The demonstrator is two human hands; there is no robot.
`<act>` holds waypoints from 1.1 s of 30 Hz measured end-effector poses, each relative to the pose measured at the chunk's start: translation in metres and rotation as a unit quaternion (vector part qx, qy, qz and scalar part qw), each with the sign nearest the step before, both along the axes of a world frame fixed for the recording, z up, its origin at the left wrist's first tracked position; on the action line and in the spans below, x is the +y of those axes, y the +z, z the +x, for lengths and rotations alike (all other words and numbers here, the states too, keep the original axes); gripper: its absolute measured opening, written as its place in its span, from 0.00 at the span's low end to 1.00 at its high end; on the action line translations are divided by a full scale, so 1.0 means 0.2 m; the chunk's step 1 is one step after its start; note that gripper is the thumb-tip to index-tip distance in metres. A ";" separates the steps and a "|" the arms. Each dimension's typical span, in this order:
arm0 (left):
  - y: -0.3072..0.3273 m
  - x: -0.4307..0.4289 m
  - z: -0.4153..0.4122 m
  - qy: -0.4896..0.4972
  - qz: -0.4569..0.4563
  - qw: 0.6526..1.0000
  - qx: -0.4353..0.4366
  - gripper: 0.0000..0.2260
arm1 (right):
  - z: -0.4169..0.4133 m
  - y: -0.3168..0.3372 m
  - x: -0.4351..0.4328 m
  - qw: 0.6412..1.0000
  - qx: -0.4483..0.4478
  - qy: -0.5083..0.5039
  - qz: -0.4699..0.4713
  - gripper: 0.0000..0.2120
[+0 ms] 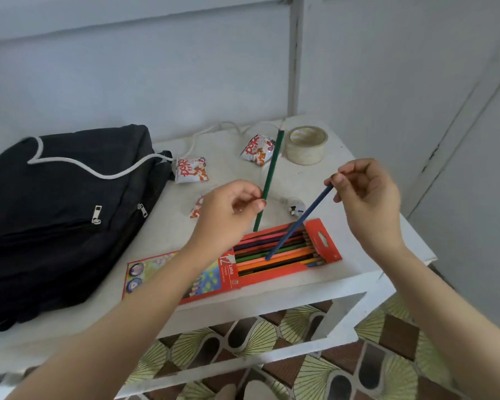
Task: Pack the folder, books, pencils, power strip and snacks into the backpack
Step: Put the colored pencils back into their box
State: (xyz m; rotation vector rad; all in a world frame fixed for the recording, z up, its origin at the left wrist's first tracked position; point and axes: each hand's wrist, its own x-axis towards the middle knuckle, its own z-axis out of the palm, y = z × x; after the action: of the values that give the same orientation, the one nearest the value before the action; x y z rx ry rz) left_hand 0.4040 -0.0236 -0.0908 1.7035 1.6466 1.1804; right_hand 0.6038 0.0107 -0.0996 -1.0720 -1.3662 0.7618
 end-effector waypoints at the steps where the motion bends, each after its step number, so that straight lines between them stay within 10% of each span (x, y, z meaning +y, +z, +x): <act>1: -0.02 0.00 0.01 -0.014 -0.010 1.000 0.019 0.08 | 0.00 -0.01 -0.01 1.000 -0.017 -0.014 0.006 0.08; 18: -0.18 -0.04 -0.02 -0.107 -0.018 0.962 0.252 0.09 | -0.03 -0.18 -0.14 0.987 -0.125 -0.094 -0.029 0.07; 24: -0.20 -0.07 -0.06 -0.106 0.010 0.964 0.242 0.10 | 0.00 -0.27 -0.22 0.945 -0.326 -0.014 -0.029 0.32; 33: -0.23 -0.08 -0.05 -0.126 0.012 0.959 0.255 0.11 | 0.08 -0.38 -0.17 0.926 -0.353 -0.129 0.036 0.09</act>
State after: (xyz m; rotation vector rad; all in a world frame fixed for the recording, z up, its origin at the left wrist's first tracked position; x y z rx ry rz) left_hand 0.3934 -0.0395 -0.1361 2.2902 1.6213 0.6729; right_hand 0.6204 -0.0231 -0.1753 -1.5096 -1.7779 0.1107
